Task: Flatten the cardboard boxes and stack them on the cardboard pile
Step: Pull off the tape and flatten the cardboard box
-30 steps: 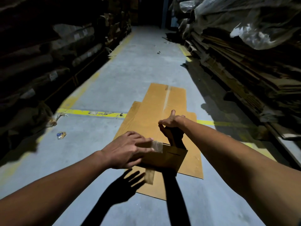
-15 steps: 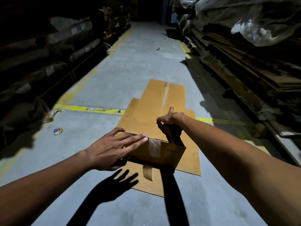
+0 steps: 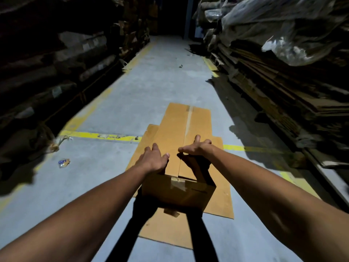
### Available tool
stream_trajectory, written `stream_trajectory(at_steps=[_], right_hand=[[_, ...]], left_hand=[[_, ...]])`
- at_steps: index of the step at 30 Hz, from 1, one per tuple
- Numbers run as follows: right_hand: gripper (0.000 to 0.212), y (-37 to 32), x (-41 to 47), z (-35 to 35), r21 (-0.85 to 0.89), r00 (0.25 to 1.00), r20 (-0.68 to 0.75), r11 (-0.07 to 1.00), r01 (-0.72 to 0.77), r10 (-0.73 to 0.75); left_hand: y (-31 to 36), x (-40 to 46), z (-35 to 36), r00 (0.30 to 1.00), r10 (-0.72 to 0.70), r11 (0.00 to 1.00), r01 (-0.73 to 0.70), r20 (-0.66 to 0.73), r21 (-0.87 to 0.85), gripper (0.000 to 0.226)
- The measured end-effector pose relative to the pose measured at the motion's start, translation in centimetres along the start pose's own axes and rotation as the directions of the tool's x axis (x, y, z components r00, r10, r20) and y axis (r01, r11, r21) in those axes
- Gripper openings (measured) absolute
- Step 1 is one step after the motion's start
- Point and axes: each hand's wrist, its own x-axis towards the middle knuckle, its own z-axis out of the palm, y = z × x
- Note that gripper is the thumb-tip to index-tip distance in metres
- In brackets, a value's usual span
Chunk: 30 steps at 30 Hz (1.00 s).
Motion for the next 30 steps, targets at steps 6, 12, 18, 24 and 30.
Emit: stream_trajectory(at_steps=[6, 12, 18, 24, 30], right_hand=[[0.086, 0.9, -2.4, -4.5, -0.031, 0.977, 0.21, 0.999, -0.018, 0.024], [0.124, 1.3, 1.2, -0.8, 0.17, 0.996, -0.067, 0.985, -0.038, 0.05], [0.078, 2.0, 1.6, -5.4, -0.292, 0.854, 0.473, 0.953, -0.082, 0.219], [0.105, -0.4, 3.5, -4.9, -0.322, 0.989, 0.141, 0.942, 0.095, -0.051], [0.127, -3.5, 10.7, -2.5, -0.132, 0.953, -0.139, 0.959, 0.252, -0.27]], left_hand=[[-2.1, 2.0, -2.0, 0.955, -0.248, 0.963, 0.262, -0.162, 0.07, 0.069], [-1.4, 3.3, -0.9, 0.989, -0.148, 0.983, 0.147, 0.006, -0.111, 0.07], [-2.4, 3.8, -2.9, 0.898, -0.33, 0.922, 0.372, 0.291, -0.104, 0.091], [-0.4, 4.9, -2.7, 0.973, -0.187, 0.979, 0.196, -0.139, 0.055, 0.063], [2.8, 8.9, 0.6, 0.991, 0.063, 0.997, -0.057, -0.115, 0.054, 0.07]])
